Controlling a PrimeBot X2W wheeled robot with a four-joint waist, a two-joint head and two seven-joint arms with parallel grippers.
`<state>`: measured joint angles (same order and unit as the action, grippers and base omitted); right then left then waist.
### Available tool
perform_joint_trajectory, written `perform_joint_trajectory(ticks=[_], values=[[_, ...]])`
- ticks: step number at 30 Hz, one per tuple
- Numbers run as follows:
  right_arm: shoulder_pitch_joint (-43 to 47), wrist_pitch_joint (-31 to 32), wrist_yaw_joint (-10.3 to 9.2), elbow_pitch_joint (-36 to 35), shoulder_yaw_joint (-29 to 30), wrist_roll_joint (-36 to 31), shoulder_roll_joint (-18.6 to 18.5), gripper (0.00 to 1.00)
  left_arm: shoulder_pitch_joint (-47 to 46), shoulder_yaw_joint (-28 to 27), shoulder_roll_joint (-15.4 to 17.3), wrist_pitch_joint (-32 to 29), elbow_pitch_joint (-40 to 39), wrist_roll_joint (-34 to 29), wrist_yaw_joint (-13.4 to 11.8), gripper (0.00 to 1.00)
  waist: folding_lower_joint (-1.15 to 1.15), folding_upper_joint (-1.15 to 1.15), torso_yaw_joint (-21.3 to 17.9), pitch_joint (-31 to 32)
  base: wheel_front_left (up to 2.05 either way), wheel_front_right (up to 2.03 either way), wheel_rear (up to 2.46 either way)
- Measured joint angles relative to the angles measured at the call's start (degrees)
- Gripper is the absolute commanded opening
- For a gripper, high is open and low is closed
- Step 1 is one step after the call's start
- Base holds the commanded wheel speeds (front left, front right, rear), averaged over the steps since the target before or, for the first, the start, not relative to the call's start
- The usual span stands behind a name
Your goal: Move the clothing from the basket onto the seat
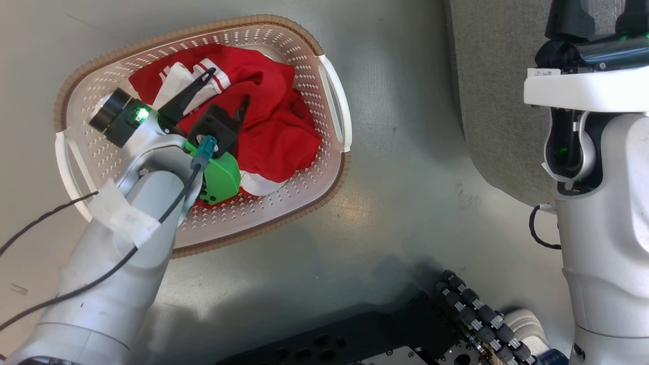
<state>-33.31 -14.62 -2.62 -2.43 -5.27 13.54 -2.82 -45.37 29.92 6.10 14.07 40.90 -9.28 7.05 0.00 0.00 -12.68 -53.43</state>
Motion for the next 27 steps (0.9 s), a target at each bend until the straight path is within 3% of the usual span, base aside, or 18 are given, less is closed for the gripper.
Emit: perform_joint_trajectory(ticks=[3, 4, 5, 6, 8, 9, 27], values=[[-0.3, 0.0, -0.01, 0.0, -0.5, 0.1, 0.0, 1.00, -1.0, 0.2, 0.0, -0.5, 1.6, 0.0, 0.0, 1.00, 0.00, 0.00, -0.1, -0.2, 0.00, 0.00, 0.00], [-0.3, 0.0, -0.01, 0.0, -0.6, 0.1, 0.0, 1.00, -1.2, 0.4, 0.0, -0.5, 2.0, 0.0, 0.0, 0.93, 0.00, 0.00, -0.2, -0.3, 0.00, 0.00, 0.00], [-0.3, 0.0, -0.01, 0.0, -0.7, 0.1, 0.0, 1.00, -1.5, 0.5, 0.0, -0.7, 2.6, 0.0, 0.0, 0.79, 0.00, 0.00, -0.2, -0.3, 0.00, 0.00, 0.00], [-0.3, 0.0, -0.02, 0.0, -0.7, 0.1, 0.0, 1.00, -1.7, 0.7, -0.1, -0.9, 3.0, 0.0, 0.0, 0.49, 0.00, 0.00, -0.3, -0.4, 0.00, 0.00, 0.00], [-0.3, 0.0, -0.03, 0.1, -0.8, 0.1, 0.0, 1.00, -1.7, 1.1, -0.2, -0.9, 3.5, 0.1, 0.0, 0.14, 0.00, 0.00, -0.3, -0.5, 0.00, 0.00, 0.00], [-0.3, 0.0, -0.05, 0.1, -0.8, 0.1, 0.0, 1.00, -1.8, 1.4, -0.3, -0.9, 3.8, 0.1, 0.0, 0.03, 0.00, 0.00, -0.4, -0.5, 0.00, 0.00, 0.00], [-0.3, 0.0, -0.05, 2.6, 0.4, -1.0, 0.0, 1.00, -2.9, 3.5, -2.0, 0.2, 6.0, 2.5, 0.1, 0.00, 0.00, 0.00, 1.1, 1.9, 0.00, 0.00, 0.00]])
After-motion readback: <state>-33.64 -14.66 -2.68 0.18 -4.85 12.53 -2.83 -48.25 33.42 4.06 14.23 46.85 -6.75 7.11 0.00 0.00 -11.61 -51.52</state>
